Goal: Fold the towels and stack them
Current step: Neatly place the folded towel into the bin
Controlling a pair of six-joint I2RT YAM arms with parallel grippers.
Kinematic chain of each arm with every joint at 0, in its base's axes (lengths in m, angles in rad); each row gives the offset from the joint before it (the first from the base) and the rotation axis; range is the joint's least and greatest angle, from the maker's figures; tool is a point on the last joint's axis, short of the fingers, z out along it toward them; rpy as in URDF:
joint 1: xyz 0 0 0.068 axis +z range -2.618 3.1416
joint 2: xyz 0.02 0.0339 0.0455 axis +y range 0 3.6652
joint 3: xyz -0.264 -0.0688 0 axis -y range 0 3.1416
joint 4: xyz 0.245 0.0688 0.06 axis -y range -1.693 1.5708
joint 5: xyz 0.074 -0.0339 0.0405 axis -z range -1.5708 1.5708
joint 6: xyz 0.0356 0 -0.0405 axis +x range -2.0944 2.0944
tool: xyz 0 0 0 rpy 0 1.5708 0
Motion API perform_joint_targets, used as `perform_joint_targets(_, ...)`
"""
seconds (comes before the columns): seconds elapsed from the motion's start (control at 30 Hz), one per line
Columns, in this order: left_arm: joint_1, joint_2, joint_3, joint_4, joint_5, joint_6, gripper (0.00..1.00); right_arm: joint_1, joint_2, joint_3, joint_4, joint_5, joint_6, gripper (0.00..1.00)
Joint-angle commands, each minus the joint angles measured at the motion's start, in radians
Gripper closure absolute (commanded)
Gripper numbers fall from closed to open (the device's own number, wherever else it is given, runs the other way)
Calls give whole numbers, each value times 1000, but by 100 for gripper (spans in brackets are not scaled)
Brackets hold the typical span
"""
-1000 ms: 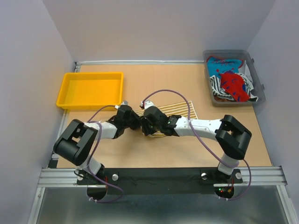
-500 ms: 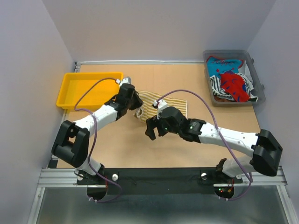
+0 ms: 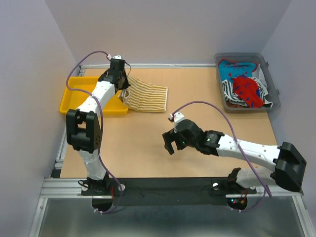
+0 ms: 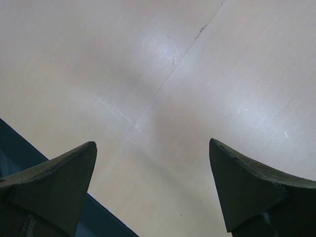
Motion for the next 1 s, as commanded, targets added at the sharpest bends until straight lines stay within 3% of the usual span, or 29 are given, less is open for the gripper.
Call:
perform_joint_targets(0.0, 47, 13, 135, -159, -107, 176, 100, 0, 25, 34, -41, 23, -47, 0)
perform_joint_targets(0.2, 113, 108, 276, -228, -216, 320, 100, -1, 114, 90, -60, -9, -92, 0)
perform_joint_targets(0.4, 182, 183, 342, -240, -239, 455, 100, 0, 204, 143, -67, -48, -98, 0)
perform_joint_targets(0.97, 288, 249, 379, -170, -359, 682, 100, 0, 339, 271, -125, -57, -126, 0)
